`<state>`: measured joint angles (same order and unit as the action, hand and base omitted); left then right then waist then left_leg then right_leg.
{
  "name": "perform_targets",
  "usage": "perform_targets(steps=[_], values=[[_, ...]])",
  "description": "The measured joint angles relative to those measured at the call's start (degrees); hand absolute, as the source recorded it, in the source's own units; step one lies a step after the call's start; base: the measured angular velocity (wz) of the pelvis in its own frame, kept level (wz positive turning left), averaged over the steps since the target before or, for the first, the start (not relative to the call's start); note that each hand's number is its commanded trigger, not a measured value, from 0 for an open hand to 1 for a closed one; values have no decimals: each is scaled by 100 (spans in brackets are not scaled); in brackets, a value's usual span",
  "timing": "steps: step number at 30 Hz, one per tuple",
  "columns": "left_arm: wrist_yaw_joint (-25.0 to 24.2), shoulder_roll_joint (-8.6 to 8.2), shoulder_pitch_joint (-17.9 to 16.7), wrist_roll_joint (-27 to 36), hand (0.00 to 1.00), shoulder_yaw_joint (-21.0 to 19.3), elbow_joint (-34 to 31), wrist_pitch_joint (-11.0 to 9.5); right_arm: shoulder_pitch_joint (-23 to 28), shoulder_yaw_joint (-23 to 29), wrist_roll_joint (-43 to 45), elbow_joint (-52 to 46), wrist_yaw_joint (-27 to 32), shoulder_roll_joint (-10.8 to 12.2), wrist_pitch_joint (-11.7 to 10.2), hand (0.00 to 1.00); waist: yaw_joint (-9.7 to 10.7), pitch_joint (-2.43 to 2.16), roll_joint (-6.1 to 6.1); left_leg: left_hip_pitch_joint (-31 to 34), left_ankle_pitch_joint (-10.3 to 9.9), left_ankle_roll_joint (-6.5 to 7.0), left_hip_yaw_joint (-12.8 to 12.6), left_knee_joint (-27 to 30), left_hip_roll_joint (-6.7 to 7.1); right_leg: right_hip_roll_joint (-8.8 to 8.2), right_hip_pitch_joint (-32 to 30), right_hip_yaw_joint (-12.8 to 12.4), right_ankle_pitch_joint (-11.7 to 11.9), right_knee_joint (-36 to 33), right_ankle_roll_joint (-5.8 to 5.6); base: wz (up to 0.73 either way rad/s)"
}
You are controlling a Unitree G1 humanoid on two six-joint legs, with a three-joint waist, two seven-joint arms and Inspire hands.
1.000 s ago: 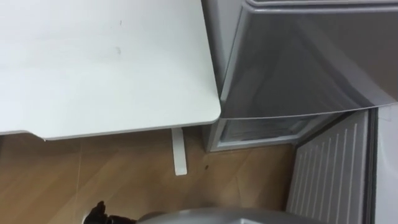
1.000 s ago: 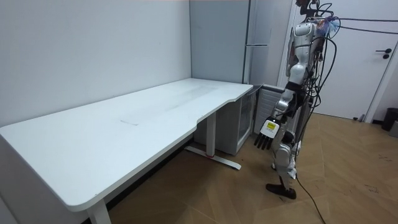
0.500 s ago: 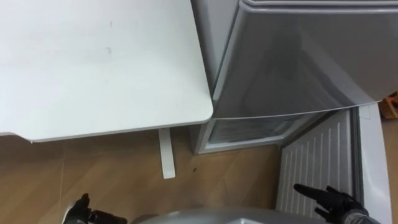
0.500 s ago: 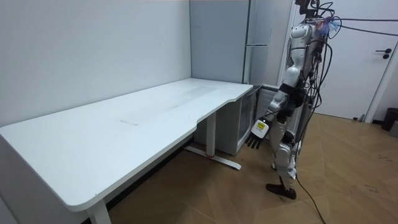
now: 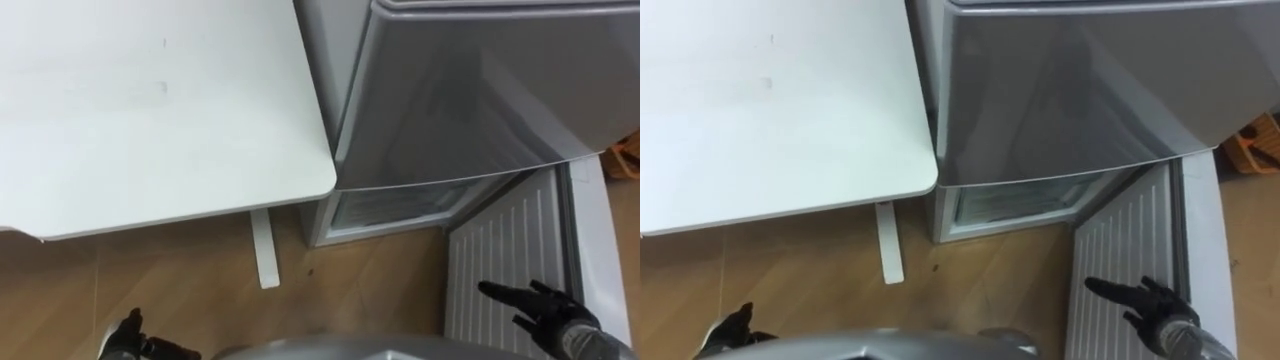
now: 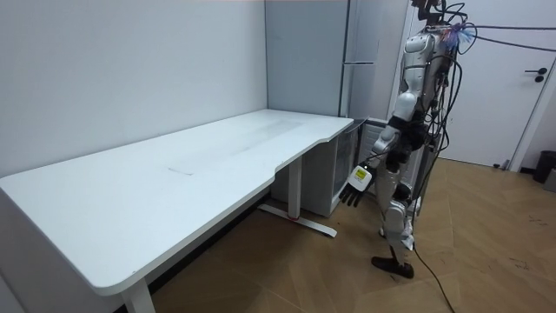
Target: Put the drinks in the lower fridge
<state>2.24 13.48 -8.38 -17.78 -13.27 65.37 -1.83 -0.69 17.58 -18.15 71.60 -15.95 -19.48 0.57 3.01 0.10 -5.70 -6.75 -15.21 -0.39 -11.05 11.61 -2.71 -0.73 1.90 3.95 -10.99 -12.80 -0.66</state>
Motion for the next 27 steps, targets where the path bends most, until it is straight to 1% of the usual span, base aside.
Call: perform_targets(steps=[2, 3, 5, 6, 7, 8, 9, 10, 12, 13, 18, 20, 24, 27], values=[[-23, 3, -17, -5, 0, -9, 2, -11, 9, 11, 250, -500, -26, -122, -13, 0, 47, 8, -17, 16, 7, 13, -22, 0, 3, 2, 2, -29, 22, -4, -5, -5], [-33, 21, -23, -6, 0, -16, 4, -28, 11, 64, 428, -721, -28, -190, -25, 0, 72, 2, -51, 18, 8, 14, -23, -1, 2, 2, -2, -21, 25, 3, -6, 0], [-30, 46, -35, -3, 0, -12, 5, -30, 14, 80, 543, -1160, -34, -262, -42, 0, 87, -3, -59, 11, 8, 14, -53, -2, -3, 10, -37, -49, 39, 11, -6, -8], [-27, 43, -25, -1, 0, 2, 5, -30, 13, 80, 549, -1419, -31, -300, -92, 0, 87, -4, -61, 23, 9, 16, -81, -12, -6, 14, -72, -69, 56, 8, -3, -14], [-27, 42, -21, 7, 0, 7, 9, -31, 10, 80, 553, -1515, -30, -311, -135, 0, 87, -6, -64, 23, 10, 16, -96, -17, -8, 17, -79, -78, 62, 10, -2, -11], [-23, 45, -16, 12, 0, 2, 26, -48, 12, 90, 570, -1667, -21, -320, -211, 0, 99, -17, -82, 21, 10, 16, -111, -25, -13, 21, -82, -84, 65, 14, -2, -5], [-16, 46, -14, 10, 0, 2, 33, -64, 19, 119, 594, -1738, -16, -320, -230, 0, 104, -13, -74, 22, 10, 16, -113, -28, -14, 22, -83, -85, 65, 15, -1, -5], [-8, 42, -14, 9, 0, 7, 32, -102, 73, 156, 656, -2006, 27, -321, -234, 0, 106, -24, -90, 20, 10, 16, -125, -35, -14, 27, -91, -99, 65, 14, -1, -4], [-4, 44, -14, 11, 0, 8, 31, -125, 155, 176, 716, -2572, 107, -325, -264, 0, 148, -24, -74, 21, 10, 16, -131, -32, -16, 30, -82, -102, 65, 16, -1, -2], [-4, 44, -5, 11, 0, 8, 30, -132, 170, 180, 716, -2692, 138, -328, -286, 0, 150, -25, -72, 21, 10, 16, -131, -29, -16, 30, -82, -102, 65, 16, -1, 0], [62, 42, 2, 16, 0, 9, 17, -226, 191, 191, 1023, -3626, 640, -327, -424, 0, 169, -29, -53, 14, 10, 16, -147, -33, -14, 37, -56, -152, 68, 16, -3, -1], [140, 41, -1, 22, 0, 25, 16, -229, 191, 196, 1024, -3778, 823, -327, -485, 0, 164, -27, -50, 6, 11, 16, -149, -32, -15, 37, -52, -154, 68, 13, -3, 0], [229, 13, -72, 89, 0, 65, 17, -219, 192, 223, 1021, -4000, 1200, -328, -485, 0, 162, -22, -38, 11, 12, 17, -141, -33, -13, 34, -94, -157, 69, 7, -4, 0], [228, -40, -138, 90, 0, 66, -15, -217, 193, 385, 932, -4098, 1458, -328, -485, 0, 170, -22, -24, 27, 12, 17, -138, -42, -17, 41, -93, -157, 69, 12, -4, 0]])
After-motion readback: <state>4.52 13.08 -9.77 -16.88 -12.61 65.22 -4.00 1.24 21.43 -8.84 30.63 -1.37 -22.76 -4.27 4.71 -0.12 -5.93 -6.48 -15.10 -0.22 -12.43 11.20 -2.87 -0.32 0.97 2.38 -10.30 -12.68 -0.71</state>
